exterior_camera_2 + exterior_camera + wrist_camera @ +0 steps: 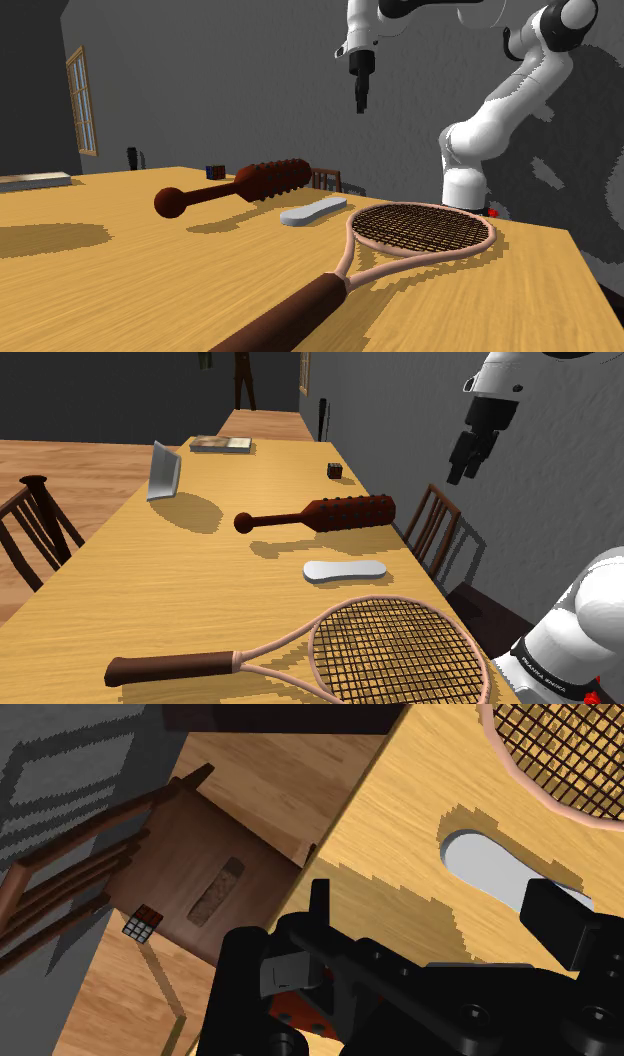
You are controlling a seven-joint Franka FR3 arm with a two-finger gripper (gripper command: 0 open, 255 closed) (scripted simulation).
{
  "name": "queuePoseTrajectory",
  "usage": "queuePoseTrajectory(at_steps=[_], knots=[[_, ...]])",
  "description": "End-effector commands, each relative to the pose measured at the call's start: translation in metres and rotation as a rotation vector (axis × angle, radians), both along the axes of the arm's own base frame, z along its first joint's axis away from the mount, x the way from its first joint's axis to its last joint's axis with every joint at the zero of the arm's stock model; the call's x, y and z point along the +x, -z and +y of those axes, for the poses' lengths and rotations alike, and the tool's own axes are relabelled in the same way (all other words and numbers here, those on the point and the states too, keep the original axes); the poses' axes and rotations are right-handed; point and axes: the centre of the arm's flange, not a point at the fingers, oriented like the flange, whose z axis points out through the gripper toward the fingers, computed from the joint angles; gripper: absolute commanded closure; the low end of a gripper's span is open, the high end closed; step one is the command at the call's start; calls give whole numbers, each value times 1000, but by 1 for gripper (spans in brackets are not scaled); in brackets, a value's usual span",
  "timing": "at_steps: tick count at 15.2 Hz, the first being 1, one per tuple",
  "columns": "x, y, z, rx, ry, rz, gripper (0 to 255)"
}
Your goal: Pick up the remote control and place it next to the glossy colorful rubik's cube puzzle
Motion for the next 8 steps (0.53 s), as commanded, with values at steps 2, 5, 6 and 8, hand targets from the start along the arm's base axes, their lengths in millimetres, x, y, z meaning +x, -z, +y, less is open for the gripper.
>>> queuePoseTrajectory(at_steps=[2,5,6,8], knots=[[8,9,6,-1,-41,-2,0],[31,35,27,-3,-162,-7,0],[38,43,34,-4,-203,-8,0],[51,60,50,-6,-284,-12,0]])
